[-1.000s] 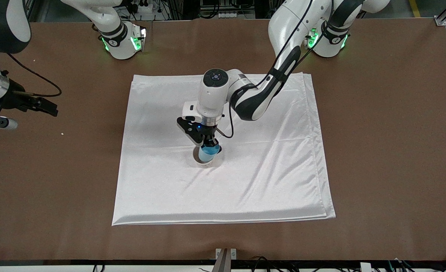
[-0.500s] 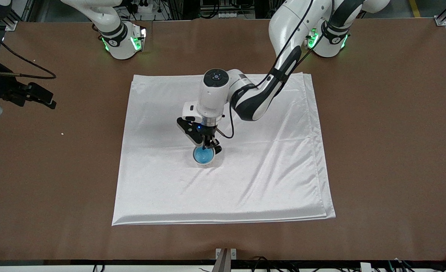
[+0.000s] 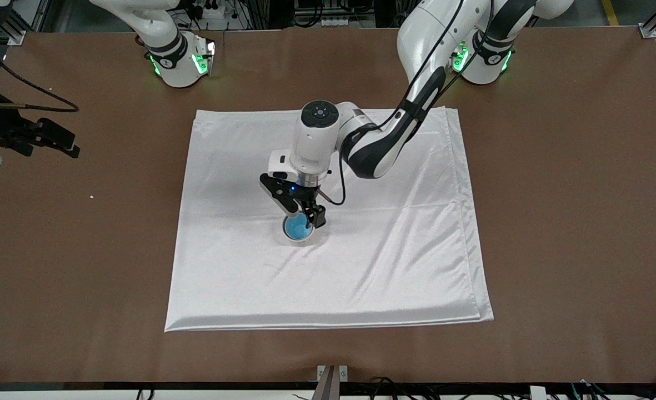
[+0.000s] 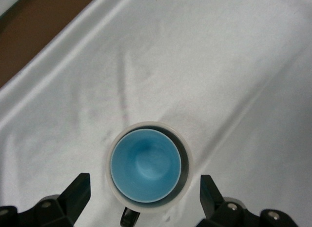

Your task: Place blue cup into white mug on cloth

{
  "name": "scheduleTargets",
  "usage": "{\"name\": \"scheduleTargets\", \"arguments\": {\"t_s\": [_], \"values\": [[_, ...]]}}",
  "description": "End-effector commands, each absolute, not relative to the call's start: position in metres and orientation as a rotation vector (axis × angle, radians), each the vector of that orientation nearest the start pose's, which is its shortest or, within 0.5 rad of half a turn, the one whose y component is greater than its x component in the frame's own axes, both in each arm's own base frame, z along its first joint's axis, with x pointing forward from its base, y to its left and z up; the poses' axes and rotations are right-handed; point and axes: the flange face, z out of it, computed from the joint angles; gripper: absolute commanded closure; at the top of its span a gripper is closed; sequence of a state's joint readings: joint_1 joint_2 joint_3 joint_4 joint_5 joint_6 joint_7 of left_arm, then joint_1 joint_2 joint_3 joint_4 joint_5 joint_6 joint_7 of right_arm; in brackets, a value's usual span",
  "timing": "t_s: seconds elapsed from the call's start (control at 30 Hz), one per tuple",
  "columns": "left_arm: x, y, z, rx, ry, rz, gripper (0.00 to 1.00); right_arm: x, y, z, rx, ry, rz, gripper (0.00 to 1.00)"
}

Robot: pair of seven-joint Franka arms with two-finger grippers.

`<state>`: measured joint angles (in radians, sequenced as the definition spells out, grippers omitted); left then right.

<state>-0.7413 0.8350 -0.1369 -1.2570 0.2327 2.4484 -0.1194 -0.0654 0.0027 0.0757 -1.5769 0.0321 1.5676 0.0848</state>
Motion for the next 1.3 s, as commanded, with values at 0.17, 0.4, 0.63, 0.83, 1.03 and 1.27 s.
{"name": "scheduleTargets", "arguments": {"t_s": [0.17, 0.4, 0.63, 0.83, 1.03, 1.27], "values": [[0.540, -0.537, 0.381, -2.907, 1.219, -0.511, 0.00, 0.552, -0.005, 0.630, -3.096, 0.122, 0.030, 0.00], [0.540, -0.483, 0.447, -2.903, 1.118, -0.443, 0.00, 0.552, -0.025, 0.628, -3.100, 0.127, 0.028, 0.00], [0.528, -0.419, 0.498, -2.980, 0.975, -0.442, 0.00, 0.551, -0.050, 0.628, -3.101, 0.106, 0.022, 0.00], [0.525, -0.366, 0.545, -3.063, 0.816, -0.356, 0.00, 0.550, -0.054, 0.629, -3.105, 0.073, 0.015, 0.00], [0.517, -0.325, 0.577, -3.081, 0.698, -0.265, 0.00, 0.550, -0.054, 0.629, -3.106, 0.073, 0.015, 0.00], [0.506, -0.274, 0.597, -3.124, 0.572, -0.188, 0.00, 0.548, -0.054, 0.630, -3.106, 0.073, 0.017, 0.00]]}}
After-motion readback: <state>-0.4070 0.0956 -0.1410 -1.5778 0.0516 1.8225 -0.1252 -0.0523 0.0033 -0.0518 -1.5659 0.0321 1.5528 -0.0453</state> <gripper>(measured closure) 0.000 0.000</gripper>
